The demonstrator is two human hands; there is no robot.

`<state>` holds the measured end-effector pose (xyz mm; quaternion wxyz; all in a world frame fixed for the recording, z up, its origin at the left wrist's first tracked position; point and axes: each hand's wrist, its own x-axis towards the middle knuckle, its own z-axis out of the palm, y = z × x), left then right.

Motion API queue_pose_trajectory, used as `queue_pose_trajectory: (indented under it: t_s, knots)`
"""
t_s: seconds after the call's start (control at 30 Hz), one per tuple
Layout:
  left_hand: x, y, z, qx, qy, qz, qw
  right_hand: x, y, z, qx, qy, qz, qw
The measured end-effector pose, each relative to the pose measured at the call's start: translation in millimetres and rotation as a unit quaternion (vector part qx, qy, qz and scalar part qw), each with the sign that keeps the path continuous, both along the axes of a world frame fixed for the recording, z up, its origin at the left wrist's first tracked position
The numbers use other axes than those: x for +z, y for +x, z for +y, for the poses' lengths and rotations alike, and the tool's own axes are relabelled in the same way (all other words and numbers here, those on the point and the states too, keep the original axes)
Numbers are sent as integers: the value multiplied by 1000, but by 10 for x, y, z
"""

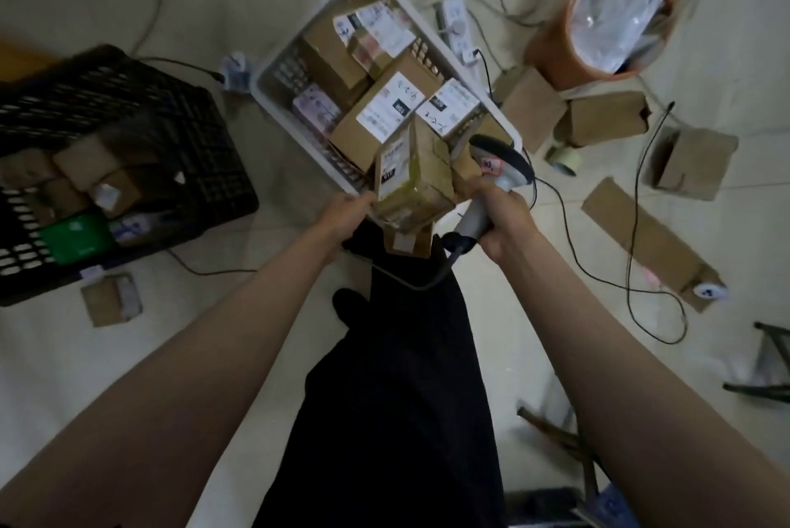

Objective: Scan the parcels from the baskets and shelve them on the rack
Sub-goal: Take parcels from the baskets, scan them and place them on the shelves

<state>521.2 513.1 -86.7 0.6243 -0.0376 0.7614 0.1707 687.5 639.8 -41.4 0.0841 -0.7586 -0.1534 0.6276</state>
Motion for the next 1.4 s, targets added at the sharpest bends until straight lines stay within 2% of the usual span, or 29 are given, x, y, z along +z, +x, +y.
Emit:
queue_pose_trajectory:
  t_s: [0.13, 0.27, 0.43, 0.67, 1.1, 1.3, 1.4]
  knots:
    - [-439, 17, 108, 33, -19, -5, 999, -438, -100, 6, -17, -8, 22, 1000]
    - [-732, 116, 148, 88, -22, -60, 994, -657, -156, -5, -20, -14, 32, 999]
    - [-772, 197, 211, 165, 22, -113, 980, -646, -219, 17, -22, -15, 32, 999]
    - [-642, 30, 283, 158, 40, -107, 981, -432, -393, 85, -4, -9, 42, 999]
    - [331, -432, 358, 194, 104, -84, 972, 520, -797, 195, 64, 37, 73, 995]
    - [977, -717, 318, 278, 138, -79, 947, 1014, -1152, 230, 115, 56, 94, 987]
    - [1428, -932, 259, 311, 170, -50, 934, 1374, -1417, 205, 153, 51, 116, 980]
